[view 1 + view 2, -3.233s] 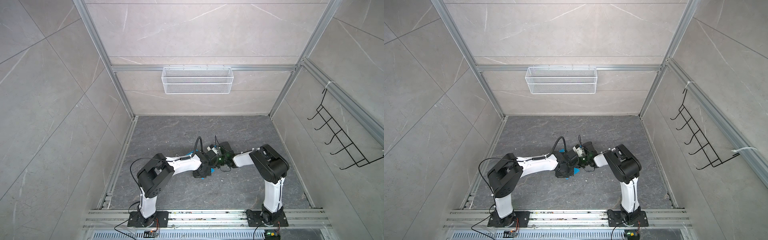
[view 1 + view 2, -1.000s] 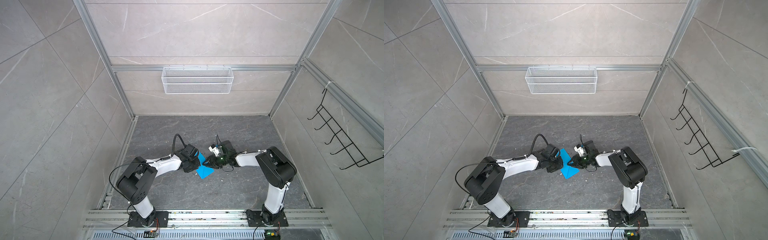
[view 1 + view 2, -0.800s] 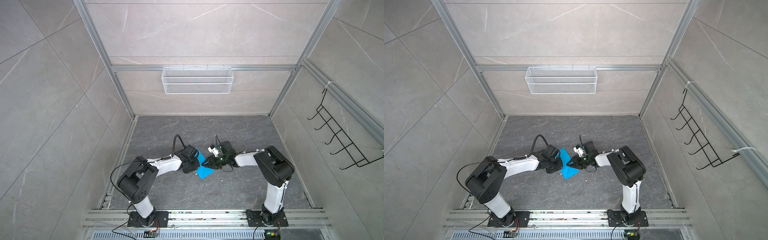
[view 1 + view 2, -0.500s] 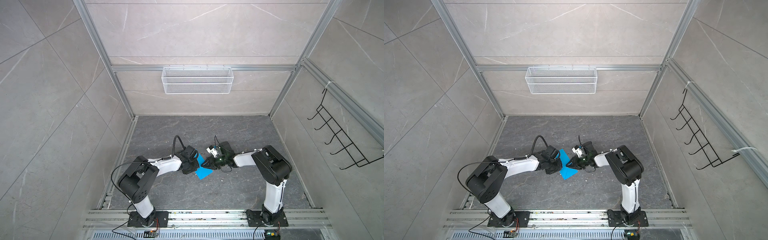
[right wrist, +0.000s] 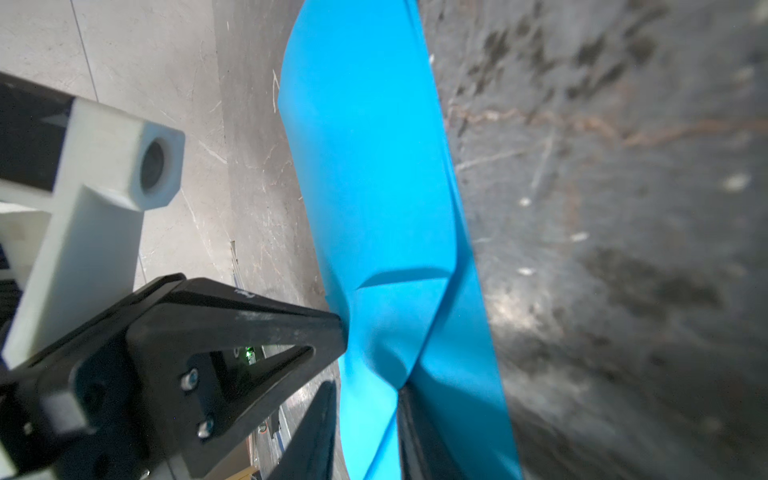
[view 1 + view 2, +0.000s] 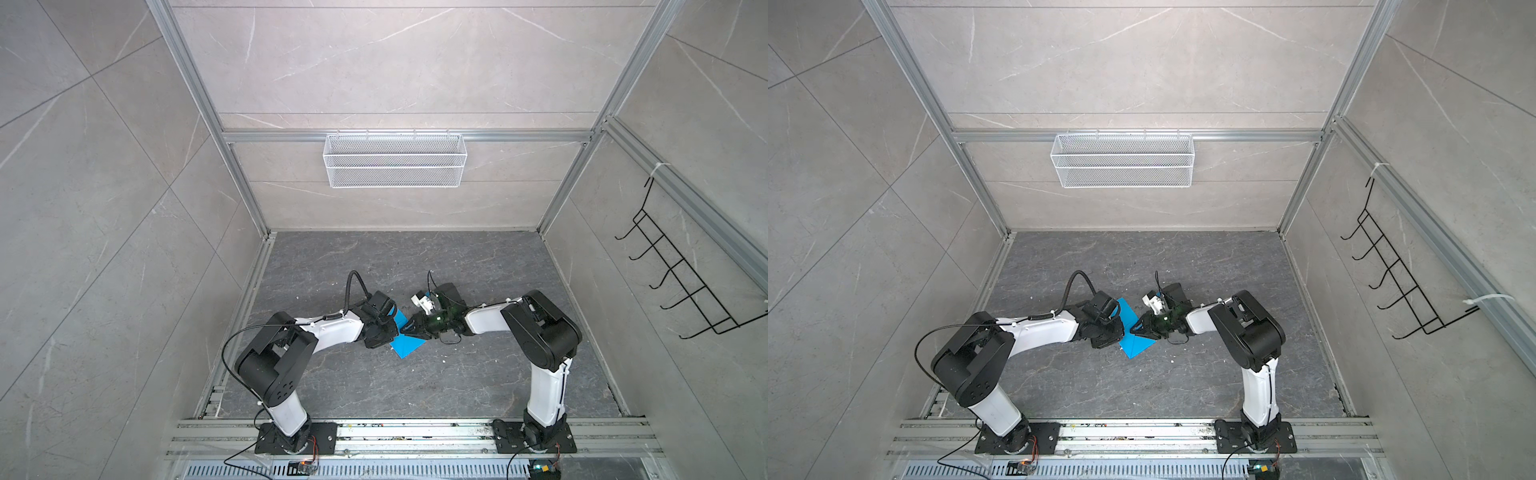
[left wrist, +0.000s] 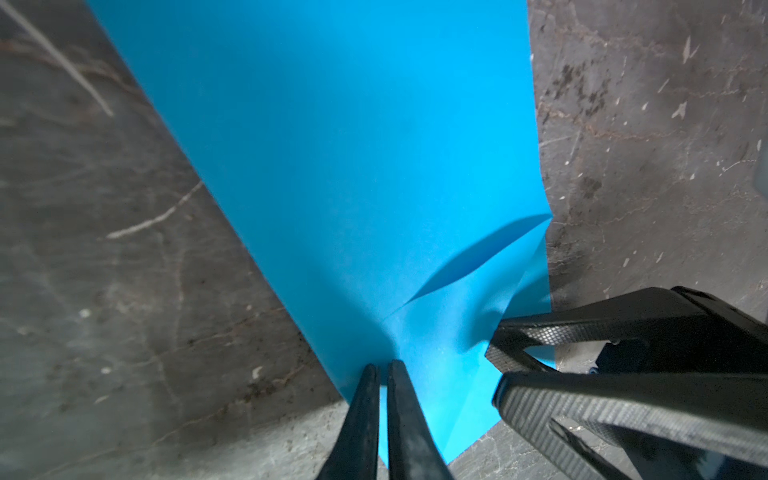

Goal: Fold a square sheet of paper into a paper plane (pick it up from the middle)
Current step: 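Hold the folded edge with the left gripper while the right gripper pinches the point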

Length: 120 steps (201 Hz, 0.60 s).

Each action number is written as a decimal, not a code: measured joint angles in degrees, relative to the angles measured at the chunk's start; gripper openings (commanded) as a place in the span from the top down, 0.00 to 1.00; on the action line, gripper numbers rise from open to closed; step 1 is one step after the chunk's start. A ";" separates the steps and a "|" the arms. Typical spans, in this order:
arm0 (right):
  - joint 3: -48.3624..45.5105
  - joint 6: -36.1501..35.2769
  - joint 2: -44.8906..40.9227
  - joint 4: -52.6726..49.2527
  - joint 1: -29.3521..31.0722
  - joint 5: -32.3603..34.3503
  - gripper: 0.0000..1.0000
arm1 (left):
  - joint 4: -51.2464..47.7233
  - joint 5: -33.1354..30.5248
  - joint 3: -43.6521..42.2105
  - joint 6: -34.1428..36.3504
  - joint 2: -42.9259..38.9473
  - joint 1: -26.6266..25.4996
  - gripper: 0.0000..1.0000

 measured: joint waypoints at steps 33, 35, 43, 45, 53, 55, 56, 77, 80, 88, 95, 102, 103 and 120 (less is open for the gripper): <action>-0.70 0.22 -1.77 -0.24 0.13 2.95 0.68 | -0.90 -0.11 0.00 0.02 -1.03 0.00 0.82; -0.70 0.22 -1.86 -0.24 0.13 3.08 0.68 | -1.01 -0.11 0.00 0.02 -1.20 0.00 0.82; -0.74 0.26 -2.14 -0.24 0.13 3.37 0.68 | -1.29 -0.13 0.00 0.00 -1.88 0.00 0.82; -0.74 0.26 -2.16 -0.24 0.13 3.48 0.68 | -1.38 -0.13 0.00 0.02 -2.08 0.00 0.82; -0.74 0.28 -2.38 -0.26 0.15 3.74 0.67 | -1.68 -0.22 0.00 0.00 -2.80 0.00 0.82; -0.74 0.28 -2.45 -0.24 0.15 3.76 0.67 | -1.73 -0.24 0.00 0.02 -2.91 0.00 0.82; -0.74 0.28 -2.45 -0.24 0.15 3.76 0.67 | -1.77 -0.33 0.00 0.02 -3.02 0.00 0.82; -0.76 0.28 -2.67 -0.24 0.13 4.17 0.65 | -2.43 -1.70 0.22 0.02 -3.80 0.00 0.84; -0.76 0.28 -2.67 -0.24 0.13 4.17 0.65 | -2.58 -1.77 0.28 0.04 -3.80 0.00 0.85; -0.76 0.28 -2.67 -0.24 0.15 4.17 0.64 | -3.04 -2.25 0.31 0.04 -3.80 0.04 0.85; -0.76 0.26 -2.67 -0.24 0.15 4.15 0.64 | -3.48 -2.78 0.33 0.04 -3.78 0.04 0.86; -0.76 0.26 -2.67 -0.24 0.15 4.15 0.63 | -3.82 -3.19 0.35 0.04 -3.74 0.04 0.86; -0.76 0.28 -2.67 -0.24 0.15 4.15 0.63 | -3.85 -3.23 0.35 0.04 -3.72 0.04 0.86; -0.74 0.26 -2.67 -0.24 0.15 3.96 0.63 | -4.66 -3.78 0.39 0.04 -3.54 0.04 0.87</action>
